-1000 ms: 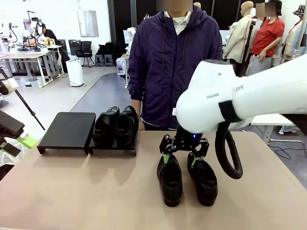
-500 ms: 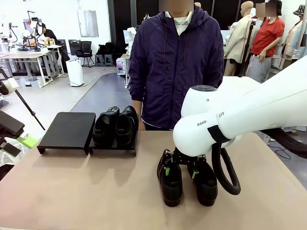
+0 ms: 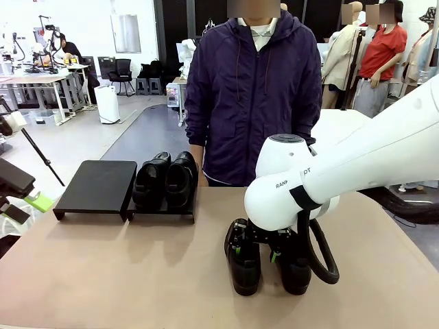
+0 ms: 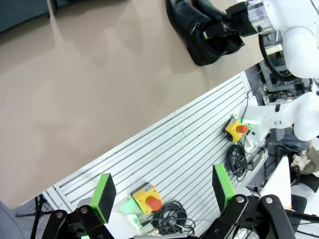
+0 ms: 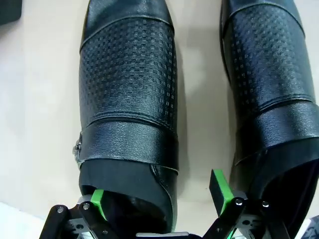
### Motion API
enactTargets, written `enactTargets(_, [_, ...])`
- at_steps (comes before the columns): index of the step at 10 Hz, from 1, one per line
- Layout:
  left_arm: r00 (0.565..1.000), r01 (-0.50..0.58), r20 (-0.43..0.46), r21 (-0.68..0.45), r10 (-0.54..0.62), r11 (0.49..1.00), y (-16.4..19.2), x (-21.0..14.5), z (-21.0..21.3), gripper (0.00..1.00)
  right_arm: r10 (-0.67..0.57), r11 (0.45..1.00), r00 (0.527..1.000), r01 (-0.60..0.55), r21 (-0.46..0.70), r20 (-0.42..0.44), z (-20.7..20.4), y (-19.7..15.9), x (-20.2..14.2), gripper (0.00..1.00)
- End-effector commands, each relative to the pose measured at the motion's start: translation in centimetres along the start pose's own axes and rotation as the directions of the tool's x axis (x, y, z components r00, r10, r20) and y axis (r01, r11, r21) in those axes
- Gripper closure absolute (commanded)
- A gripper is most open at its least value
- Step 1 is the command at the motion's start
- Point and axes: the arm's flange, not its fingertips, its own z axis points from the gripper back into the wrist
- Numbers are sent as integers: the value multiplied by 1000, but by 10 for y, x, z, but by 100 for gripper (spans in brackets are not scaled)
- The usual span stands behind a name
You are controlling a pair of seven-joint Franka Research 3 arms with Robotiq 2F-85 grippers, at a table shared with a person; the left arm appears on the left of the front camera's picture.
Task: Organize the shoes by placing them on the stand.
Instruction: Pick up one Shoe and place it in the middle of the table.
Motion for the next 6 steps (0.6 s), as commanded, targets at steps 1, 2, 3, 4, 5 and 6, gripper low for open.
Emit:
enactTargets(1, [1000,12,-1,-4,-12,1000,1,1,2,0,-19,1000,1000,20,-13,23,-1,7,2,60])
enactTargets(2, [1000,12,-1,-4,-12,1000,1,1,2,0,-24,1000,1000,24,-14,19,1,7,3,100])
enactTargets(3, [1000,12,-1,-4,-12,1000,1,1,2,0,-23,1000,999,23,-13,22,3,7,3,100])
enactTargets(4, [1000,12,-1,-4,-12,1000,1,1,2,0,-21,1000,999,21,-11,26,3,7,3,100])
enactTargets(5, [1000,12,-1,-4,-12,1000,1,1,2,0,-20,1000,999,20,-11,27,4,7,3,100])
enactTargets(6, [1000,12,-1,-4,-12,1000,1,1,2,0,-19,1000,1000,19,-15,19,4,7,3,100])
